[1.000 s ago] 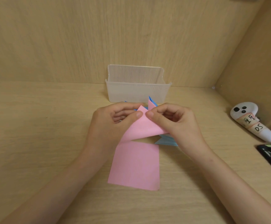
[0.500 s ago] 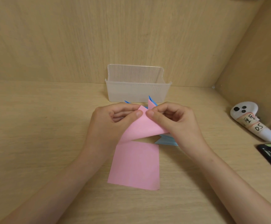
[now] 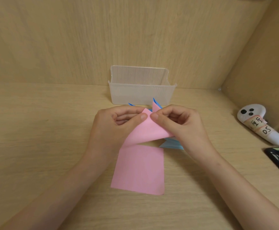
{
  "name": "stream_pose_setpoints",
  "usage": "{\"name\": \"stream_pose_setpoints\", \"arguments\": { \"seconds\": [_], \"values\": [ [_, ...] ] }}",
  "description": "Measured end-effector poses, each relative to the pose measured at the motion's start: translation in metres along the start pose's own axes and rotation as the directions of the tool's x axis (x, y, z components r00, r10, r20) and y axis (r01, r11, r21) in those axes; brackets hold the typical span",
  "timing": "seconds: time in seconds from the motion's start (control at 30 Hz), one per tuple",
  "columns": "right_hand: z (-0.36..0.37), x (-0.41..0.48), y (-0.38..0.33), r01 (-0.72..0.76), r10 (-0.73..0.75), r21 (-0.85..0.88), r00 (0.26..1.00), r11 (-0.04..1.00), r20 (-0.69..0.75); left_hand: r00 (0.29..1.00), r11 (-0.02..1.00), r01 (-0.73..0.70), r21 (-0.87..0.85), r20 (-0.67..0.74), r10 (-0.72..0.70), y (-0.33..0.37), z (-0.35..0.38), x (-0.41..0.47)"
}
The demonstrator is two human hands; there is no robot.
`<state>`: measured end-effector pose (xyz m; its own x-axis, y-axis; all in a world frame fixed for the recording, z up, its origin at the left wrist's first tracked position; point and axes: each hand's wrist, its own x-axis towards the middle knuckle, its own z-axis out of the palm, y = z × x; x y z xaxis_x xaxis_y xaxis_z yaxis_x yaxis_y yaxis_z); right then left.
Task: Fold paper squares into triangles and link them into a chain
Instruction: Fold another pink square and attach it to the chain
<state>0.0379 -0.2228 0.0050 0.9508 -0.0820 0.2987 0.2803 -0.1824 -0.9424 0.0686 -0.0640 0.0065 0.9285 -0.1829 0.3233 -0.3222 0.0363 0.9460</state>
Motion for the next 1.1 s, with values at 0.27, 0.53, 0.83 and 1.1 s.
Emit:
{"name": "stream_pose_setpoints", "arguments": {
  "seconds": [0.27,0.53,0.83,1.1],
  "values": [
    [0.0001,-0.0001,0.0032,0.013,-0.013,0.001,1.000,1.000,0.017,1.000,1.000,0.021,-0.003,-0.019,-0.021,0.0015,0.0001,-0.0003],
    [0.0009,0.0000,0.0014,0.011,-0.011,0.010,1.000,1.000,0.019,0.999,0.999,0.037,-0.014,-0.034,-0.037,0.0021,0.0004,-0.0005],
    [0.0009,-0.0003,0.0011,0.021,-0.022,0.007,0.999,1.000,0.029,0.998,0.998,0.056,-0.024,-0.040,-0.057,0.0022,0.0003,-0.0008],
    [0.0022,-0.0001,-0.0054,-0.092,0.092,0.035,0.996,0.995,-0.014,0.993,0.999,0.051,-0.010,-0.104,-0.051,0.0026,0.0003,-0.0017]
  ]
}}
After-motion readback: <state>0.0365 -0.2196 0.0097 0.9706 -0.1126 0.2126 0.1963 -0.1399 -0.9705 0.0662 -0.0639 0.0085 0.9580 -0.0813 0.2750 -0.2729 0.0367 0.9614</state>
